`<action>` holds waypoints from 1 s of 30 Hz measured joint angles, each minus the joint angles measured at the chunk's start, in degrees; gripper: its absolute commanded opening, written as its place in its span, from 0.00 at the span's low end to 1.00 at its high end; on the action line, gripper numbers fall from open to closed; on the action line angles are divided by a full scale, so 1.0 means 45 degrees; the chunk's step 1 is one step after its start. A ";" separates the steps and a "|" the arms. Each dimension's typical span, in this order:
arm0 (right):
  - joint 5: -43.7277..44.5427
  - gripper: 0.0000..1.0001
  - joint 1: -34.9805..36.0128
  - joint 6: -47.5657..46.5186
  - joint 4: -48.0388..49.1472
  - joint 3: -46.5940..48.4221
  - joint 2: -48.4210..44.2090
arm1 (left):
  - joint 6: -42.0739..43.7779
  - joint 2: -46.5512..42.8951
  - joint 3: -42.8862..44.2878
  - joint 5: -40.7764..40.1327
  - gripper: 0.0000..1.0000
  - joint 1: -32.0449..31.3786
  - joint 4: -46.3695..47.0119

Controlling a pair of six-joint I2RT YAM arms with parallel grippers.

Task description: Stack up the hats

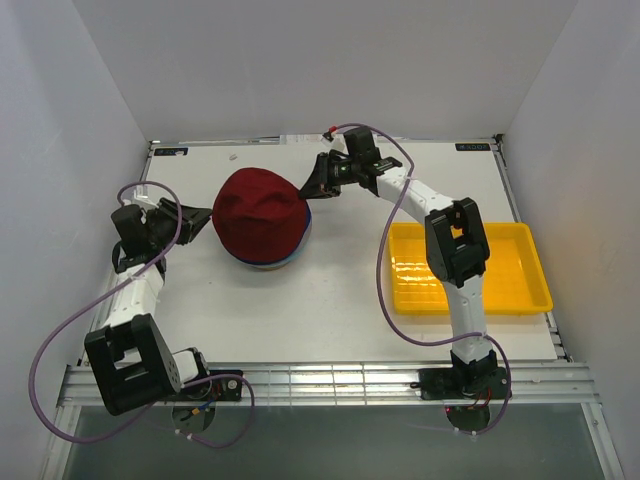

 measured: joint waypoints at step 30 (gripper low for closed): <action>-0.0554 0.08 -0.0010 -0.0131 -0.0432 0.1088 0.0918 | -0.2302 0.2725 -0.0131 0.1059 0.53 0.0000 0.4439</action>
